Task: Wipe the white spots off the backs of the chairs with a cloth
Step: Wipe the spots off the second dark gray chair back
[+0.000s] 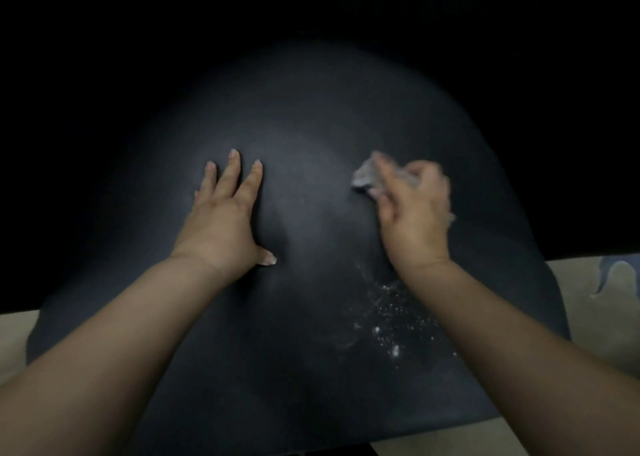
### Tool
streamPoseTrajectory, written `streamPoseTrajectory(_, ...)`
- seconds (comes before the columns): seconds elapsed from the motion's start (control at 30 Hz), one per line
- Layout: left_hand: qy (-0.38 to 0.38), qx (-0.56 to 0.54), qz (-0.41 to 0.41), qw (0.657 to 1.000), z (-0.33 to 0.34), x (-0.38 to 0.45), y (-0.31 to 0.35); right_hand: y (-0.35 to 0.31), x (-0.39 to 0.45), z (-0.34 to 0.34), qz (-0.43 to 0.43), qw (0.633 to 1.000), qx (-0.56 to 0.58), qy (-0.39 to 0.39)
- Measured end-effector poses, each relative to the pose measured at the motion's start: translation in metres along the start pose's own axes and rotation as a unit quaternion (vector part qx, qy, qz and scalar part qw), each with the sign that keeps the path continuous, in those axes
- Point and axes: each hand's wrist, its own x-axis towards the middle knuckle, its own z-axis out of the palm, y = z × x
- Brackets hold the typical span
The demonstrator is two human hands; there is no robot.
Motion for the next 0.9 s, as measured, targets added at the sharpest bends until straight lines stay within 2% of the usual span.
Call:
streamPoseTrajectory(0.07, 0.004, 0.011, 0.007, 1.0, -0.001, -0.002, -0.001, 0.011, -0.014, -0.008, 0.09, 0.995, 0.008, 0.039)
streamPoseTrajectory(0.1, 0.006, 0.013, 0.009, 1.0, -0.001, -0.002, 0.0, 0.011, -0.03, -0.009, 0.101, 0.994, 0.003, 0.048)
streamPoseTrajectory(0.17, 0.013, 0.011, 0.011, 1.0, 0.0, -0.004, 0.001, -0.005, -0.065, -0.009, 0.07, 0.997, 0.01, 0.033)
streamPoseTrajectory(0.23, 0.021, 0.006, 0.015, 1.0, 0.002, -0.007, 0.002, -0.024, -0.082, -0.003, 0.004, 0.999, 0.036, -0.02)
streamPoseTrajectory(0.33, 0.038, 0.015, 0.047, 0.998, 0.011, -0.018, 0.005, -0.035, -0.062, 0.003, -0.072, 0.996, 0.027, -0.052)
streamPoseTrajectory(0.43, 0.052, 0.009, 0.068, 0.996, 0.024, -0.035, 0.005, -0.015, -0.037, -0.001, 0.013, 1.0, -0.003, -0.01)
streamPoseTrajectory(0.5, 0.054, -0.002, 0.067, 0.996, 0.03, -0.047, 0.004, -0.004, -0.051, -0.007, 0.08, 0.997, -0.004, 0.018)
streamPoseTrajectory(0.57, 0.063, -0.01, 0.066, 0.996, 0.035, -0.055, 0.004, -0.012, -0.084, -0.01, 0.071, 0.997, 0.002, 0.027)
streamPoseTrajectory(0.67, 0.066, -0.02, 0.067, 0.995, 0.04, -0.064, 0.004, -0.038, -0.118, -0.004, -0.017, 0.998, 0.025, -0.046)
streamPoseTrajectory(0.73, 0.067, -0.021, 0.074, 0.995, 0.043, -0.068, 0.004, -0.047, -0.108, -0.001, -0.042, 0.995, 0.037, -0.078)
streamPoseTrajectory(0.9, 0.091, -0.034, 0.096, 0.991, 0.044, -0.073, -0.001, -0.049, -0.082, -0.006, 0.003, 0.991, 0.096, -0.089)
